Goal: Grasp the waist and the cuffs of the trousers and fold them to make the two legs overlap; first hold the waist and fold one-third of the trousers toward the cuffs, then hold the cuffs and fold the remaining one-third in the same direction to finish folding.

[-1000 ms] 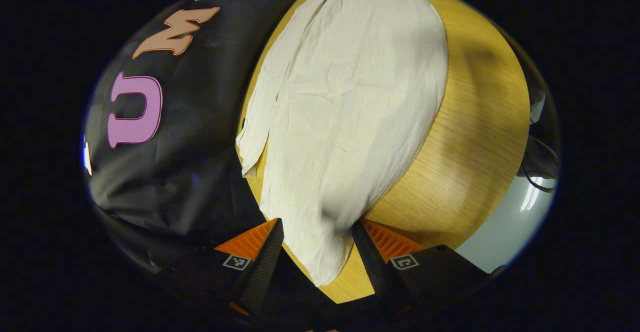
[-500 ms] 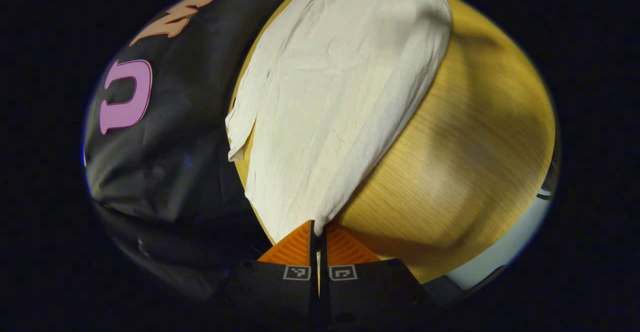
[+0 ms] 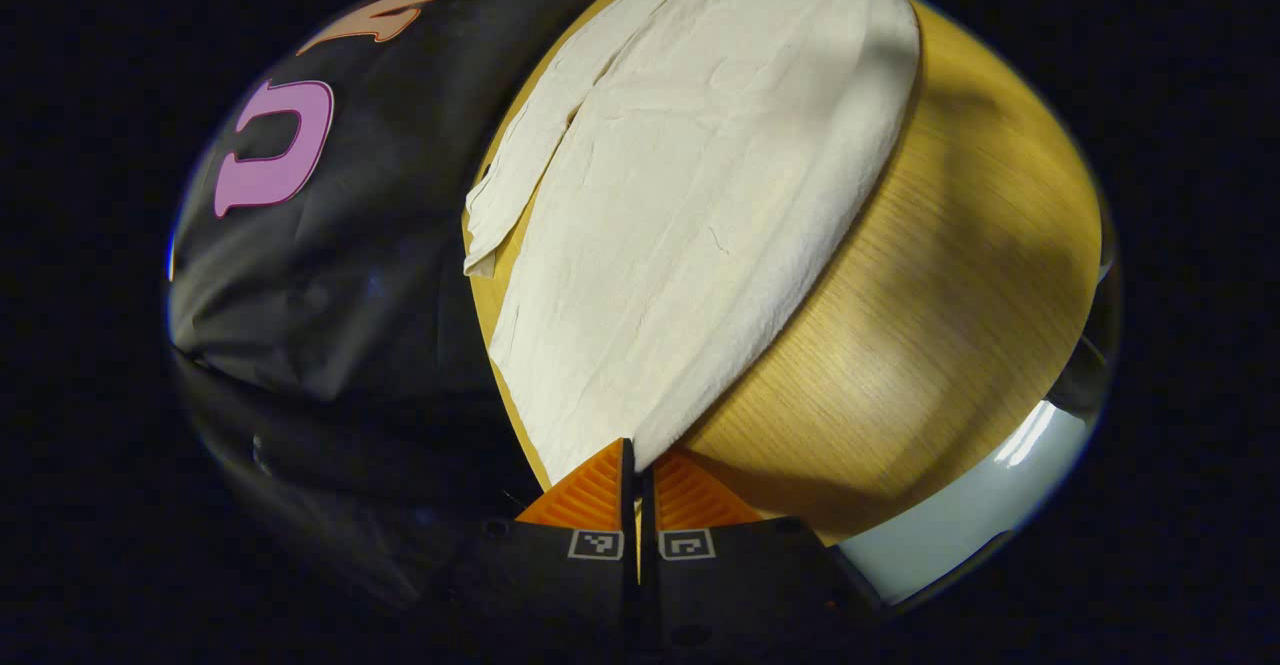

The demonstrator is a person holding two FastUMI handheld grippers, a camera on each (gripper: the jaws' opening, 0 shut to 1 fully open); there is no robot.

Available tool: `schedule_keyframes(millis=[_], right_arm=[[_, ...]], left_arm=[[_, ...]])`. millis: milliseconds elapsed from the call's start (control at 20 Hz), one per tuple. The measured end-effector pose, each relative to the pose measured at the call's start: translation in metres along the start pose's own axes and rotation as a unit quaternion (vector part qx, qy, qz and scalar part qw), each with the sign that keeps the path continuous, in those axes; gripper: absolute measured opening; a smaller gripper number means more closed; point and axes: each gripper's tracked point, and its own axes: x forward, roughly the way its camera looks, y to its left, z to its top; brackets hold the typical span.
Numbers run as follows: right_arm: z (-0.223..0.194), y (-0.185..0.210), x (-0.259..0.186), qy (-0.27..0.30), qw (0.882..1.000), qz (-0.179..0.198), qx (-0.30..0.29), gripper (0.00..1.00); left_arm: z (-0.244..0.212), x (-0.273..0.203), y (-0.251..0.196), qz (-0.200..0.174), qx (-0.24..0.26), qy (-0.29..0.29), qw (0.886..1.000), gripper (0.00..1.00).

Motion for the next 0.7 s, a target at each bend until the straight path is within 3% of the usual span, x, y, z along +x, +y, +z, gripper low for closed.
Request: schedule_keyframes(millis=[200,400,700], right_arm=[[-0.006,-0.006,-0.014,-0.001,1.000,-0.010,0.008,0.07],[0.001,-0.047,-0.018,-0.014,0.998,-0.047,0.037,0.07],[0.018,-0.103,-0.018,-0.048,0.993,-0.093,0.063,0.07]], left_arm=[[-0.001,0.002,0.015,0.010,-0.019,-0.010,1.000,0.00],[0.019,-0.005,0.041,0.036,-0.069,-0.031,0.996,0.00],[0.055,-0.012,0.098,0.087,-0.088,-0.040,0.992,0.00]])
